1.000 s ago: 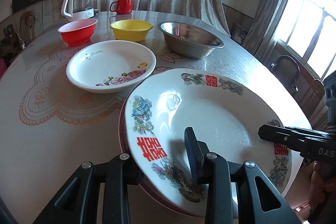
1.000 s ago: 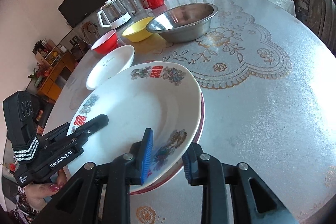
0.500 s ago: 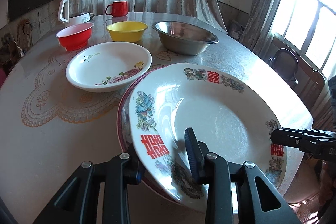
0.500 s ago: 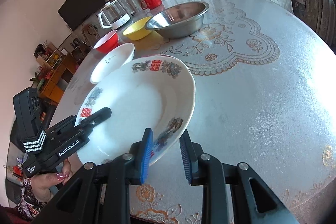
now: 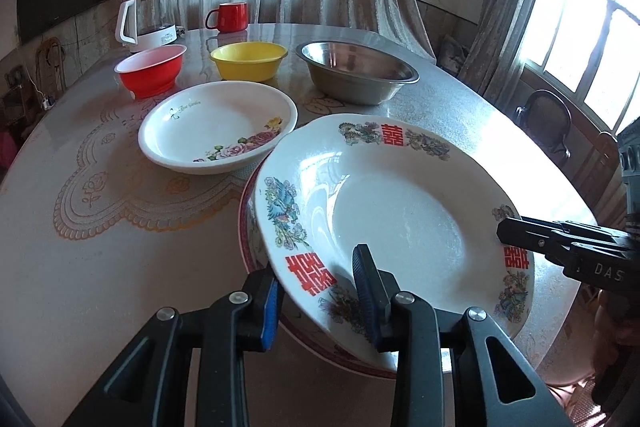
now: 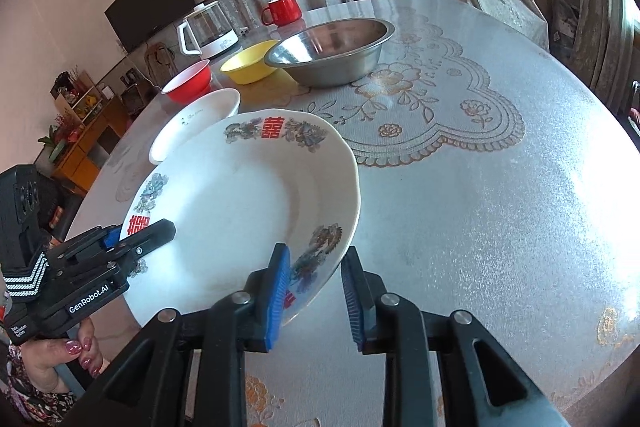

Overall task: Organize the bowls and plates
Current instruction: 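Lower the plate onto the floral plate and open the right gripper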

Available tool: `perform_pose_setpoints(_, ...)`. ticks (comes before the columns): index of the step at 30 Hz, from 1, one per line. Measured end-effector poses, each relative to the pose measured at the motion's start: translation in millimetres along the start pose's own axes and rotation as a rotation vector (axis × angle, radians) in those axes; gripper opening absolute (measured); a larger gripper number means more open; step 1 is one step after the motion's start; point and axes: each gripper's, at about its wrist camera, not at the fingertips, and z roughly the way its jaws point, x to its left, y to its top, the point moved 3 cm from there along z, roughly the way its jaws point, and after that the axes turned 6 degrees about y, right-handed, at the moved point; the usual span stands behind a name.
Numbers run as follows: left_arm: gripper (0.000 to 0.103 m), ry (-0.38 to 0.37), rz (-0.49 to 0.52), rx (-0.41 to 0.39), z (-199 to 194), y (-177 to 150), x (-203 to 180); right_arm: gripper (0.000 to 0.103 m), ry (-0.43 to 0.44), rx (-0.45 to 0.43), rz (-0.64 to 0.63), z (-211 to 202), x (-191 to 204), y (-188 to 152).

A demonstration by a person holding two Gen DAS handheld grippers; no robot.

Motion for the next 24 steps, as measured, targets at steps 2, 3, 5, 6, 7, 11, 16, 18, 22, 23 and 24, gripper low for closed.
perform_pose_setpoints(2, 0.035, 0.000, 0.003, 0.001, -1.1, -0.2, 0.1, 0.026, -0.008, -0.006, -0.002, 0.1, 0.1, 0.5)
perform_pose_setpoints(3, 0.035, 0.003, 0.005, 0.001, -2.3, -0.2, 0.2, 0.026, -0.008, -0.009, 0.001, 0.3, -0.3, 0.6)
perform_pose_setpoints(5, 0.035, 0.011, 0.015, -0.002, -5.3, -0.9, 0.2, 0.026, -0.010, -0.011, 0.007, 0.4, -0.7, 0.6)
perform_pose_setpoints(6, 0.035, 0.011, 0.017, -0.003, -6.9, -1.2, 0.6, 0.026, -0.013, -0.011, 0.008, 0.2, -0.5, 0.5)
perform_pose_setpoints(7, 0.035, 0.011, 0.014, -0.002, -9.1, -1.6, 0.9, 0.026, -0.019, -0.010, 0.005, 0.5, 0.0, 0.7)
perform_pose_setpoints(11, 0.035, -0.003, -0.002, -0.003, -17.2, -4.0, 3.9, 0.030, -0.063, -0.007, -0.036, 1.6, 5.4, 2.1)
perform_pose_setpoints(16, 0.034, 0.037, 0.007, -0.022, -23.8, -5.1, 5.8, 0.034, -0.111, -0.005, -0.083, 5.5, 9.4, 2.3)
perform_pose_setpoints(18, 0.034, 0.032, 0.012, -0.026, -25.4, -4.5, 6.6, 0.034, -0.095, -0.002, -0.080, 6.3, 10.0, 2.7)
perform_pose_setpoints(22, 0.034, 0.029, 0.013, -0.018, -22.6, -5.9, 5.3, 0.034, -0.099, -0.001, -0.092, 6.1, 11.6, 1.1)
perform_pose_setpoints(23, 0.034, 0.037, 0.020, -0.016, -21.1, -6.6, 4.9, 0.034, -0.093, 0.002, -0.090, 4.6, 12.0, 0.4)
perform_pose_setpoints(24, 0.034, 0.043, 0.023, -0.019, -20.6, -6.2, 4.7, 0.034, -0.089, 0.004, -0.094, 2.7, 13.2, -0.9)
